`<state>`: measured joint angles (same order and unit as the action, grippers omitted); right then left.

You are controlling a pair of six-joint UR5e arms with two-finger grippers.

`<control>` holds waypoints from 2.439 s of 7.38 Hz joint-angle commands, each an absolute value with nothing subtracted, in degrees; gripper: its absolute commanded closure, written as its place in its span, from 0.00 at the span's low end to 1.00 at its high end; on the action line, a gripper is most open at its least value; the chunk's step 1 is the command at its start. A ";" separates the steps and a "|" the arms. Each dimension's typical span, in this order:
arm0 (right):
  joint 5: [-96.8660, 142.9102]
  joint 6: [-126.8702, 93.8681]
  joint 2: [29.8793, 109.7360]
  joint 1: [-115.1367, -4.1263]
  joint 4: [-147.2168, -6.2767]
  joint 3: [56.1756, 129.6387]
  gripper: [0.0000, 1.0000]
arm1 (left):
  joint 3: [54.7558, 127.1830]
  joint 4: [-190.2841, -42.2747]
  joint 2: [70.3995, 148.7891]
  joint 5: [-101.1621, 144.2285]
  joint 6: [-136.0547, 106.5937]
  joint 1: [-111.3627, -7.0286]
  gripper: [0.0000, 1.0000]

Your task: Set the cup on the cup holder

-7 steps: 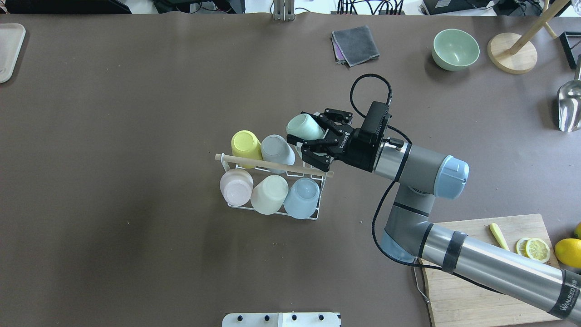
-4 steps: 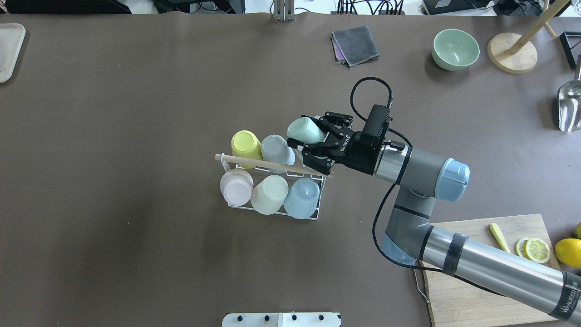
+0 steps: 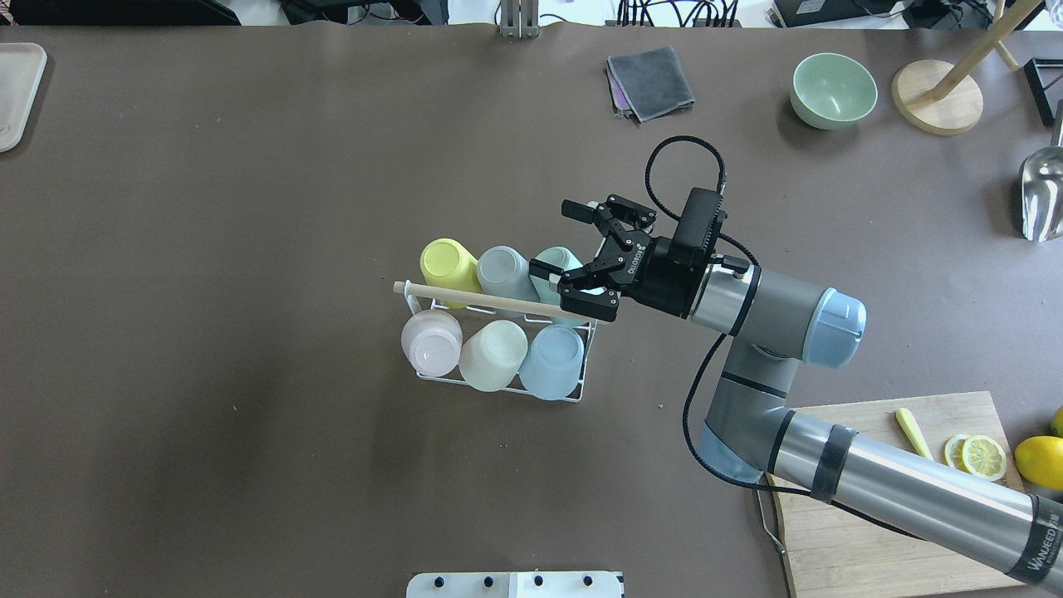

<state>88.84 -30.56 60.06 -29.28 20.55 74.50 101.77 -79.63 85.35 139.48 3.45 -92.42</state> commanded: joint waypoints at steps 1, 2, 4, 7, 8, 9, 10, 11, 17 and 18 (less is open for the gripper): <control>90.08 -30.50 59.33 -31.62 17.17 75.49 0.00 | 101.78 -79.63 85.43 139.48 3.51 -92.46 0.02; 95.13 -30.50 59.59 -35.21 10.09 79.59 0.00 | 101.95 -79.63 85.78 139.48 3.52 -92.37 0.02; 97.56 -30.59 61.51 -37.62 0.55 87.34 0.00 | 101.87 -79.63 85.52 139.48 3.52 -92.37 0.02; 97.91 -33.21 65.90 -39.19 -16.00 99.96 0.00 | 101.78 -79.63 85.43 139.48 3.43 -92.46 0.02; 98.00 -34.18 67.40 -39.81 -21.65 102.89 0.00 | 101.78 -79.63 85.43 139.48 3.43 -92.46 0.02; 99.65 -35.49 68.28 -41.99 -26.67 103.88 0.00 | 101.69 -79.63 85.43 139.48 3.43 -92.37 0.02; 103.84 -35.51 68.38 -46.19 -36.03 106.06 0.00 | 101.78 -79.63 85.60 139.48 3.43 -92.37 0.02; 107.98 -35.51 68.29 -49.97 -47.78 109.22 0.00 | 101.69 -79.63 85.52 139.48 3.43 -92.37 0.02; 117.18 -37.88 75.64 -59.39 -91.05 110.67 0.00 | 101.51 -79.63 85.34 139.40 3.43 -92.37 0.02; 122.21 -37.27 80.11 -62.20 -91.05 109.96 0.00 | 101.60 -79.63 85.34 139.39 3.43 -92.37 0.02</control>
